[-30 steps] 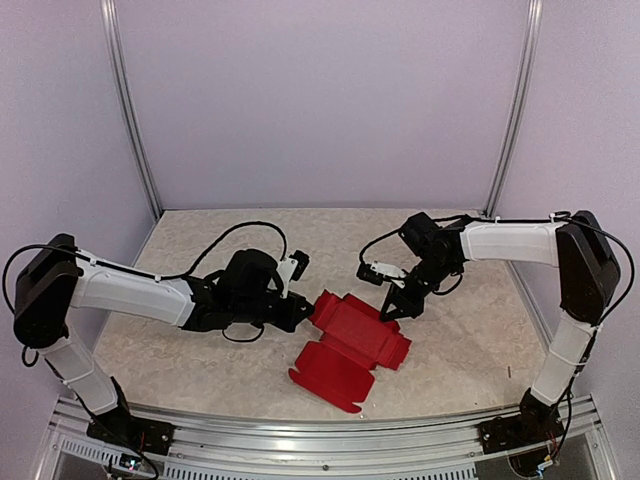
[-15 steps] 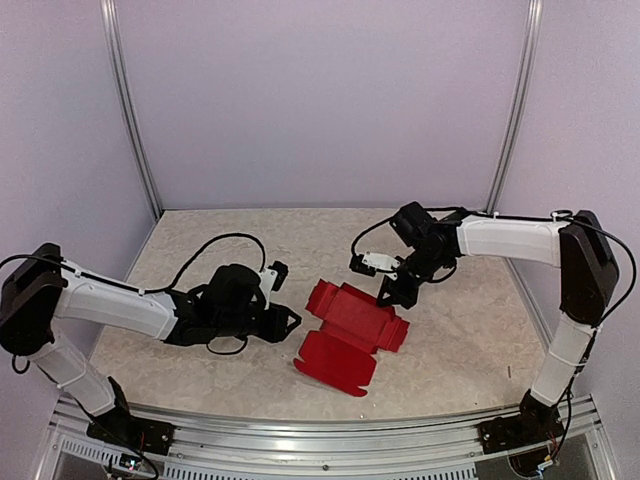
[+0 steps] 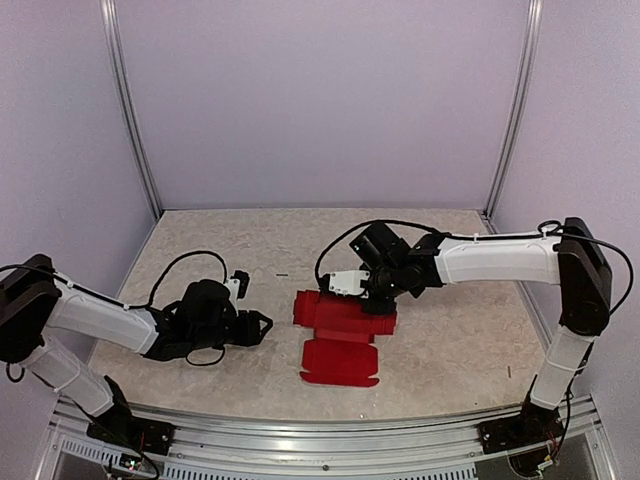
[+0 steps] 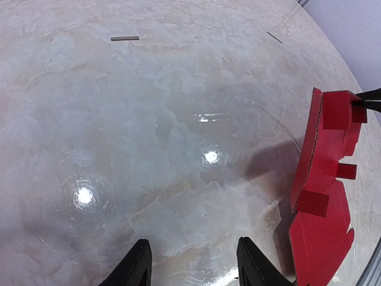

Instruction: Fold the paper box

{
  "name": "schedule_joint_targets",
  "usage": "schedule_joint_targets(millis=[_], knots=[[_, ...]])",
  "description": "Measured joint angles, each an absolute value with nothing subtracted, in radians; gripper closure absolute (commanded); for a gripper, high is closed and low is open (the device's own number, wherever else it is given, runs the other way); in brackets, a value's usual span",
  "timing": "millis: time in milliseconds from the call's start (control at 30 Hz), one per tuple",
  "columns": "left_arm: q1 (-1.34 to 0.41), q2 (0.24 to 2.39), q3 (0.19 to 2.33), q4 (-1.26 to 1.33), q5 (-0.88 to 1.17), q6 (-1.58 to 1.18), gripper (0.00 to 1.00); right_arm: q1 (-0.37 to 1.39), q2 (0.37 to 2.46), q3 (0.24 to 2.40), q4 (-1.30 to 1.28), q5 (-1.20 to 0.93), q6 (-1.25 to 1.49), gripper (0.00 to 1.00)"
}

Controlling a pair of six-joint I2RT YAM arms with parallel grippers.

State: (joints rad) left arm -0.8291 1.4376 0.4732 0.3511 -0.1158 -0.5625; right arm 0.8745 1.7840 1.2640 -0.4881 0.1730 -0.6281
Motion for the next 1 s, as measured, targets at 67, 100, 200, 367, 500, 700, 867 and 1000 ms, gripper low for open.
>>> schedule_joint_targets(millis=[67,100,200,367,500,700,867,1000], knots=[[-0.819,1.473,0.474,0.386,-0.108,-0.570,0.52,0.892,1.784,1.255,-0.435,0.242,-0.667,1.00],[-0.814,1.493,0.474,0.405,-0.103,-0.572,0.52,0.897,1.784,1.251,-0.414,0.267,-0.682,1.00],[-0.797,1.548,0.476,0.449,-0.084,-0.575,0.52,0.914,1.784,1.232,-0.325,0.350,-0.739,1.00],[-0.773,1.583,0.476,0.493,-0.070,-0.575,0.52,0.962,1.776,1.163,-0.158,0.464,-0.826,1.00],[-0.759,1.583,0.476,0.517,-0.068,-0.575,0.52,1.024,1.763,1.062,-0.023,0.546,-0.877,1.00],[-0.754,1.582,0.459,0.550,-0.061,-0.575,0.51,1.124,1.739,0.880,0.176,0.644,-0.931,1.00],[-0.754,1.587,0.425,0.622,-0.025,-0.560,0.52,1.170,1.697,0.784,0.330,0.695,-0.972,1.00],[-0.768,1.629,0.417,0.707,0.067,-0.503,0.52,1.190,1.671,0.700,0.480,0.733,-1.020,1.00]])
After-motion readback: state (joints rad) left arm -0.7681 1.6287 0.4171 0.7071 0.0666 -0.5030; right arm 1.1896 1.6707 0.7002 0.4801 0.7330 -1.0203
